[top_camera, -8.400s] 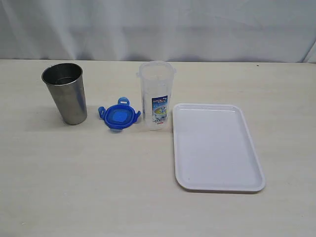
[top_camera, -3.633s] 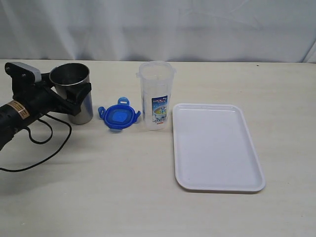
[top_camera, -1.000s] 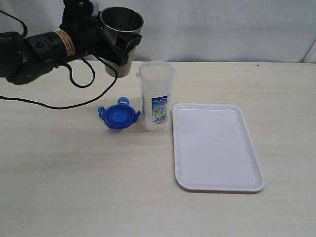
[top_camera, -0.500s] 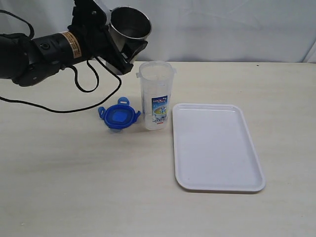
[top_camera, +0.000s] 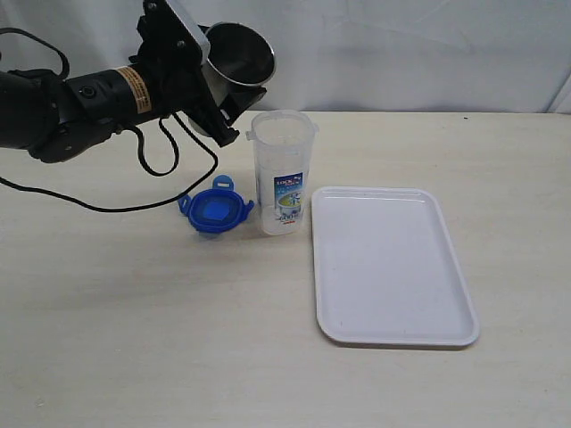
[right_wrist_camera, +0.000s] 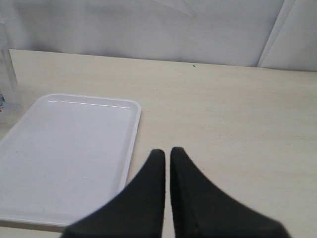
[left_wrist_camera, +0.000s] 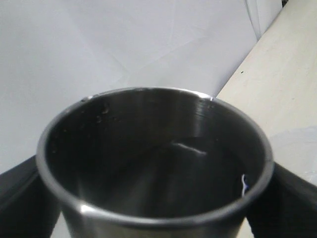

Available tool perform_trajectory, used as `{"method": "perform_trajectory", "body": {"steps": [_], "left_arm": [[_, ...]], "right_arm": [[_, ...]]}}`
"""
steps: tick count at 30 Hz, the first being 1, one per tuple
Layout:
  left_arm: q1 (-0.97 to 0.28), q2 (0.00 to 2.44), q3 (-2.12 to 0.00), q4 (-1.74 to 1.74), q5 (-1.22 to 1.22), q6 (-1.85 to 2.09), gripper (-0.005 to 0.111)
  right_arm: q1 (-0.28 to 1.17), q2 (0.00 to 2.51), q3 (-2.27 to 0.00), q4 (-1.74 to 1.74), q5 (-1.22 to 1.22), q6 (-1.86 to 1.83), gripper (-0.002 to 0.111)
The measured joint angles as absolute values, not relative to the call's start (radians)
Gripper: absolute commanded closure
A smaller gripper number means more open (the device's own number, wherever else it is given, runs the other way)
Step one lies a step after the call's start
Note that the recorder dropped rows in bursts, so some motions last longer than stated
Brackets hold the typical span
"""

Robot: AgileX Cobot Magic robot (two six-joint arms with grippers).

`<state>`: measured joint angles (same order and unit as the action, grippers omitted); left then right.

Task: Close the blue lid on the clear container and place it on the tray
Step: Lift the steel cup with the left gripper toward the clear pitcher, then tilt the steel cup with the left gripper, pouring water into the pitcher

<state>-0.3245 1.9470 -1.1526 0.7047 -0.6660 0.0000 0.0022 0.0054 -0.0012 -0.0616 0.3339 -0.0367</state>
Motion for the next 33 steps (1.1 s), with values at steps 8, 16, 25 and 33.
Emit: {"method": "perform_trajectory", "body": {"steps": [8, 16, 25, 33], "left_arm": [[-0.325, 1.947, -1.153, 0.705, -0.666, 0.062, 0.107], [-0.325, 1.947, -1.153, 0.705, -0.666, 0.117, 0.107], [-0.325, 1.947, -1.153, 0.705, -0.666, 0.162, 0.107], [-0.325, 1.947, -1.153, 0.705, -0.666, 0.208, 0.107]], "right_arm": [[0.002, 0.005, -0.001, -0.062, 0.334, -0.037, 0.104], [0.002, 0.005, -0.001, -0.062, 0.334, -0.037, 0.104], [0.002, 0.005, -0.001, -0.062, 0.334, -0.037, 0.104], [0.002, 0.005, -0.001, -0.062, 0.334, -0.037, 0.104]]}}
